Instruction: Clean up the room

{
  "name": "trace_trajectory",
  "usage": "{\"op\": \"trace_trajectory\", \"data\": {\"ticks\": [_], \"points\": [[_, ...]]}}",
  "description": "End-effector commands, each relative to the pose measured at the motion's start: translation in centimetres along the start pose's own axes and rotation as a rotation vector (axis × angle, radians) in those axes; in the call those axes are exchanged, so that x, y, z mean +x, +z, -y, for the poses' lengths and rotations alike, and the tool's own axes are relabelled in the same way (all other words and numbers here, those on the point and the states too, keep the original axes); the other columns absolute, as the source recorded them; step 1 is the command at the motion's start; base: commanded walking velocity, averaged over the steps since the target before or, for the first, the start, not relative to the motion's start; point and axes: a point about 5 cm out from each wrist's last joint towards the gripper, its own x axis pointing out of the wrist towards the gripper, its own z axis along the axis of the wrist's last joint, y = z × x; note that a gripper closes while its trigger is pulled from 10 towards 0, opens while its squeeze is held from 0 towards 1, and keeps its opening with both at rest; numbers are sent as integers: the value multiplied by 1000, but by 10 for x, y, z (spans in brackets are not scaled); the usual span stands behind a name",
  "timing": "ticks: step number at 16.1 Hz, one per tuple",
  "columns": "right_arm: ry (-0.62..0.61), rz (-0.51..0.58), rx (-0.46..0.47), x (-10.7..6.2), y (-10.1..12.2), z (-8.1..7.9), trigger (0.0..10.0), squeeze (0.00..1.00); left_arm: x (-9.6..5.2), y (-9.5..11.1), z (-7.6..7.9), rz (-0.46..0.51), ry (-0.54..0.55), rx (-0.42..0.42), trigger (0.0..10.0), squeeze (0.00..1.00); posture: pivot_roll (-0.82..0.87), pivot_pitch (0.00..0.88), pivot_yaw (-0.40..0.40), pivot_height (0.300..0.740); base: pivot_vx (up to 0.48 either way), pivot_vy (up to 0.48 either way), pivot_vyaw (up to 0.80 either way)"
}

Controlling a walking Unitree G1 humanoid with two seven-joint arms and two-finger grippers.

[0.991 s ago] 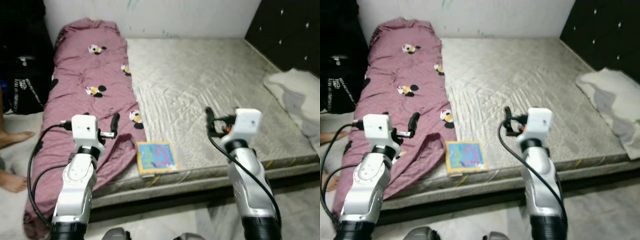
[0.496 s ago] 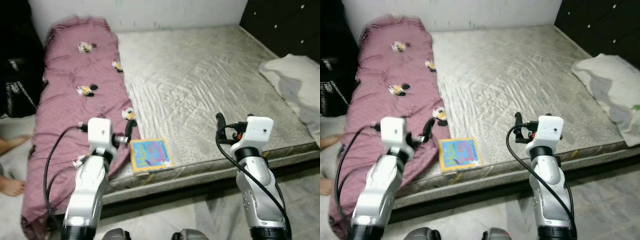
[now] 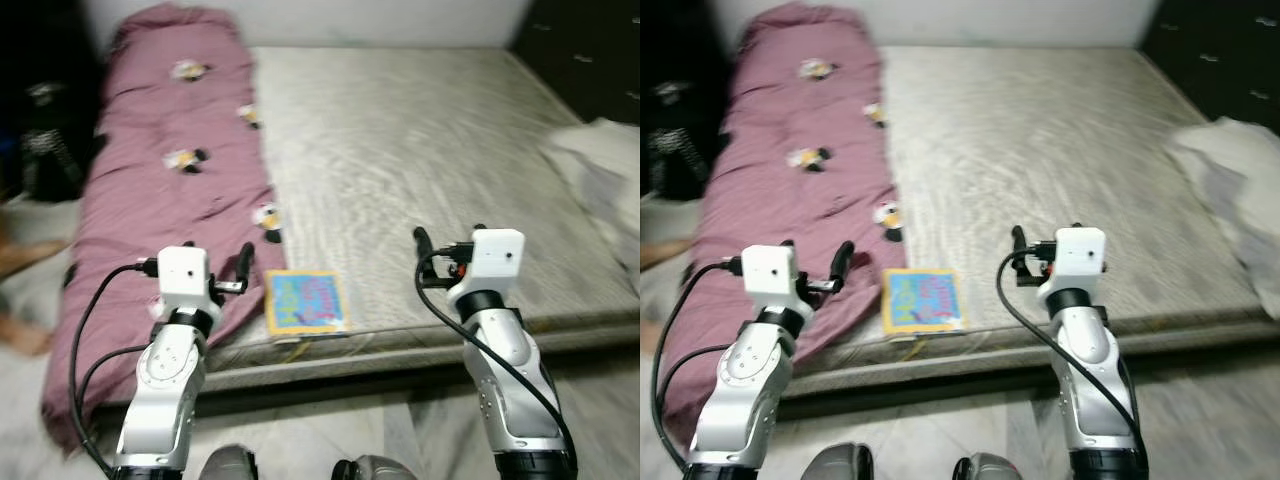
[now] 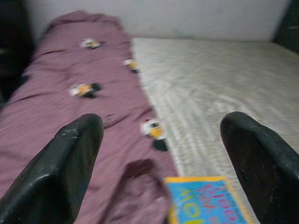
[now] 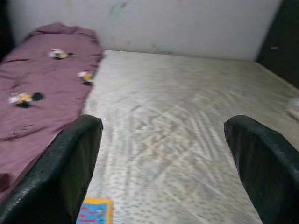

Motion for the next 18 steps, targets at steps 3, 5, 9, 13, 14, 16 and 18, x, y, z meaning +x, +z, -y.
{"op": "trace_trajectory", "data": {"ticks": [3, 5, 9, 13, 14, 16, 18], "points": [[-20, -6, 0, -3, 1, 5, 10000, 0, 0, 4, 5, 6, -47, -17, 10000, 0, -62, 88, -66, 740, 0, 0, 0], [-23, -9, 1, -3, 1, 5, 10000, 0, -2, 7, 7, 20, -70, -27, 10000, 0, -59, 91, -64, 740, 0, 0, 0], [-11, -11, 5, -1, 1, 1, 10000, 0, -3, 8, 5, 21, -73, -27, 10000, 0, -44, 89, -66, 740, 123, 0, 0], [-10, -9, 8, 0, 1, 1, 10000, 0, -5, 9, 5, 20, -81, -29, 10000, 0, -41, 91, -63, 740, 281, 0, 0], [-12, -10, 8, -1, 0, 1, 10000, 0, -5, 8, 6, 18, -87, -30, 10000, 0, -41, 91, -59, 740, 296, 0, 0], [-19, -10, 10, -2, 0, 1, 10000, 0, -5, 9, 7, 15, -99, -30, 10000, 0, -44, 90, -49, 740, 308, 0, 0], [-23, -10, 13, -3, 0, 1, 10000, 0, -5, 9, 7, 13, -105, -30, 10000, 0, -43, 93, -43, 740, 307, 0, 0]]}}
